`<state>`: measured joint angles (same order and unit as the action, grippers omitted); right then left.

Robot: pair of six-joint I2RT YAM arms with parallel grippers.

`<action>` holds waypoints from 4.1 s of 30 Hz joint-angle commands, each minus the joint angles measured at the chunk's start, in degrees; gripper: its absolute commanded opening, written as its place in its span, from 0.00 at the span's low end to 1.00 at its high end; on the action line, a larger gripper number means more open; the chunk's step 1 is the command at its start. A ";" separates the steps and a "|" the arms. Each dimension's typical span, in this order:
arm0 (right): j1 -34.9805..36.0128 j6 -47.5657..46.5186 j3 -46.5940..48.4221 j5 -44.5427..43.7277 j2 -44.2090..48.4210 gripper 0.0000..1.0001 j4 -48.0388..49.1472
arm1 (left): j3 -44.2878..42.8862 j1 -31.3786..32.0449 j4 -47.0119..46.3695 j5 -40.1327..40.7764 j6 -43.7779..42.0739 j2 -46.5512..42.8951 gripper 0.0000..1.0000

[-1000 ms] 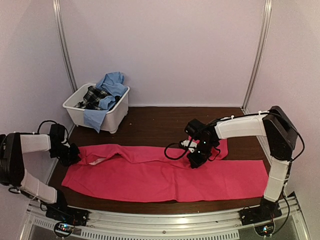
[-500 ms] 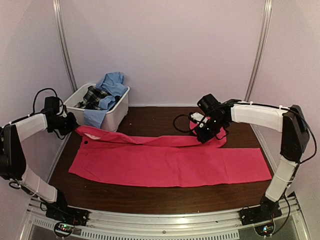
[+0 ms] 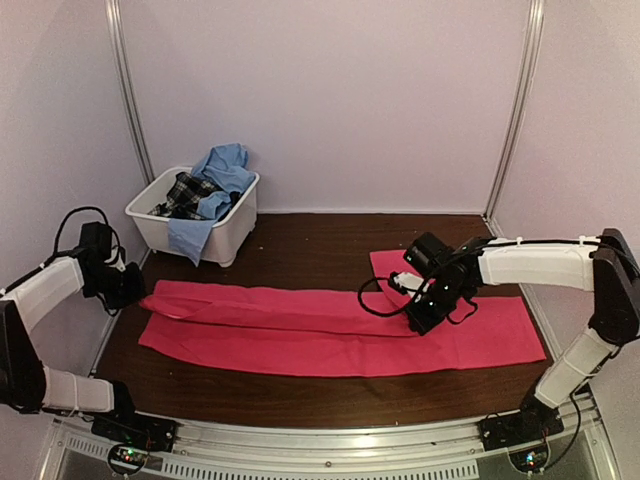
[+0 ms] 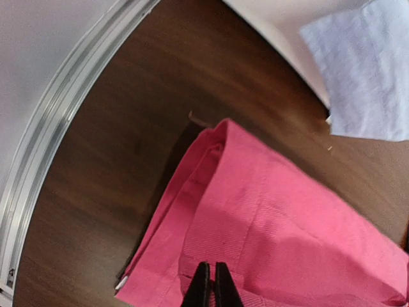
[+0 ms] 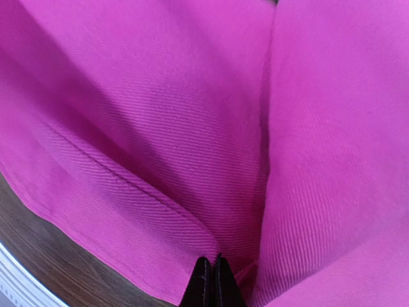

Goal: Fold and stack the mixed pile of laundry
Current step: Fold the flattened trousers at the center of the board.

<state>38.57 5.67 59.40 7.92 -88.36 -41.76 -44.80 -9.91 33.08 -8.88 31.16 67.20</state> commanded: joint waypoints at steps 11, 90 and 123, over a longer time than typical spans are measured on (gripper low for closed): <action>4.78 -1.18 0.41 6.18 -6.13 0.12 -2.52 | -3.33 2.85 1.20 3.01 -4.82 2.12 0.79; 12.38 -0.01 2.38 2.78 -3.67 0.00 -10.57 | 1.55 4.59 17.74 9.63 13.35 -3.26 0.00; 16.17 -6.60 19.44 -2.56 -23.09 0.22 -6.80 | 10.26 -1.01 -4.07 4.27 10.95 5.96 0.33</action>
<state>54.04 1.13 79.31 6.15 -113.25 -53.91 -34.09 -6.26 26.59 -8.01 43.42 75.61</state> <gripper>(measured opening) 0.099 0.333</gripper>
